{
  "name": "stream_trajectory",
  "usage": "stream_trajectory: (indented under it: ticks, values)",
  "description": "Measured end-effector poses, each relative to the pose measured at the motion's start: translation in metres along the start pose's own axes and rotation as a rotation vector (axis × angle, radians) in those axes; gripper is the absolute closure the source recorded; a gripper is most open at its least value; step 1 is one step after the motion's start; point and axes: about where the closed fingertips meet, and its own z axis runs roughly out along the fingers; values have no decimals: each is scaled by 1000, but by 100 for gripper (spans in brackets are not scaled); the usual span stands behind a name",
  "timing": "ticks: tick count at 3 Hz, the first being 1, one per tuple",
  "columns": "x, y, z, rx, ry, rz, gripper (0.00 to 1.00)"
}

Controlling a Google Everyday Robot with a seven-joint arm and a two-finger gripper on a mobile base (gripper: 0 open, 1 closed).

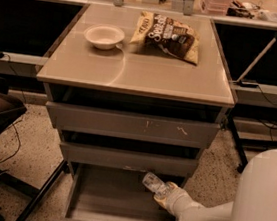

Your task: Pick blue plastic bottle from bottom drawer and place on counter

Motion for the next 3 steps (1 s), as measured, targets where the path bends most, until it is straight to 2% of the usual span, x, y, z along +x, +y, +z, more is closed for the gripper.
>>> stream_trajectory:
  ticks: [1, 2, 3]
  values:
    - [12, 7, 10, -7, 18, 46, 100]
    - [-14, 8, -2, 24, 25, -9, 100]
    - [-88, 13, -34, 82, -16, -182, 100]
